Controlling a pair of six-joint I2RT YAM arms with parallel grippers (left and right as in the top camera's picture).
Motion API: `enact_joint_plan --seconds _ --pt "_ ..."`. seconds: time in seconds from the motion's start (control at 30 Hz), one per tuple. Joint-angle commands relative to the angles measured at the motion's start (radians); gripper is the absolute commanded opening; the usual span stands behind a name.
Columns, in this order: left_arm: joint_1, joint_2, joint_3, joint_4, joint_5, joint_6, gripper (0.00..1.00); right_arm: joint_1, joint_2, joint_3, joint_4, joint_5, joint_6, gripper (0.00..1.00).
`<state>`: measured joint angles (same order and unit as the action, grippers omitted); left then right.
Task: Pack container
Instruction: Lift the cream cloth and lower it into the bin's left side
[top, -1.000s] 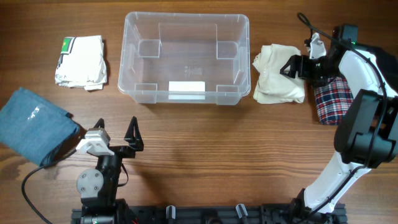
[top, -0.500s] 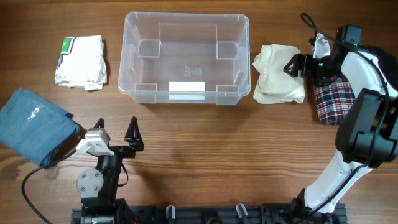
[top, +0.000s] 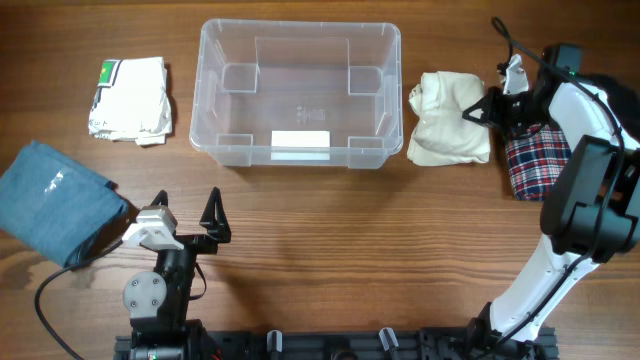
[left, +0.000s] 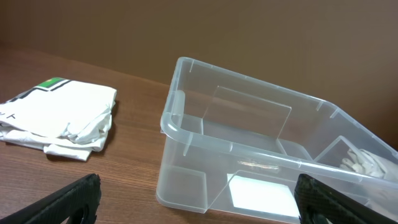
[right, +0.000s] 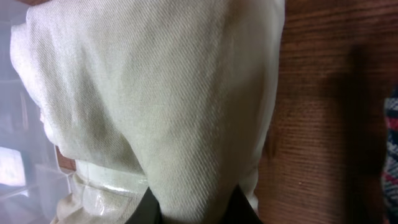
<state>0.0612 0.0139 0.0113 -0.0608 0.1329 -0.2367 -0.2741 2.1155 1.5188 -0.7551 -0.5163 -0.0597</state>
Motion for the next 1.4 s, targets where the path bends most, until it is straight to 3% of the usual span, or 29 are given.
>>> enact_joint_plan --seconds 0.0,0.17,0.33,0.53,0.73,0.97,1.1,1.37 --pt "0.008 -0.007 -0.005 -0.003 0.012 0.020 1.00 0.016 -0.081 0.053 -0.034 -0.029 0.091 0.04" --pt "0.008 -0.007 -0.005 -0.003 0.012 0.020 1.00 0.016 -0.311 0.136 -0.074 0.008 0.200 0.05" --pt "0.008 -0.007 -0.005 -0.003 0.012 0.021 1.00 0.016 -0.529 0.144 -0.070 0.101 0.217 0.04" --pt "0.008 -0.007 -0.005 -0.003 0.012 0.021 1.00 0.123 -0.623 0.143 -0.022 0.089 0.332 0.04" --pt "0.008 -0.007 -0.005 -0.003 0.011 0.020 1.00 0.466 -0.535 0.143 0.161 0.163 0.491 0.04" --pt "0.008 -0.007 -0.005 -0.003 0.012 0.021 1.00 0.711 -0.367 0.143 0.323 0.335 0.745 0.04" --pt "0.008 -0.007 -0.005 -0.003 0.012 0.021 1.00 0.795 -0.230 0.143 0.399 0.370 0.853 0.04" --pt "0.008 -0.007 -0.005 -0.003 0.012 0.021 1.00 0.852 -0.062 0.143 0.507 0.370 0.844 0.04"
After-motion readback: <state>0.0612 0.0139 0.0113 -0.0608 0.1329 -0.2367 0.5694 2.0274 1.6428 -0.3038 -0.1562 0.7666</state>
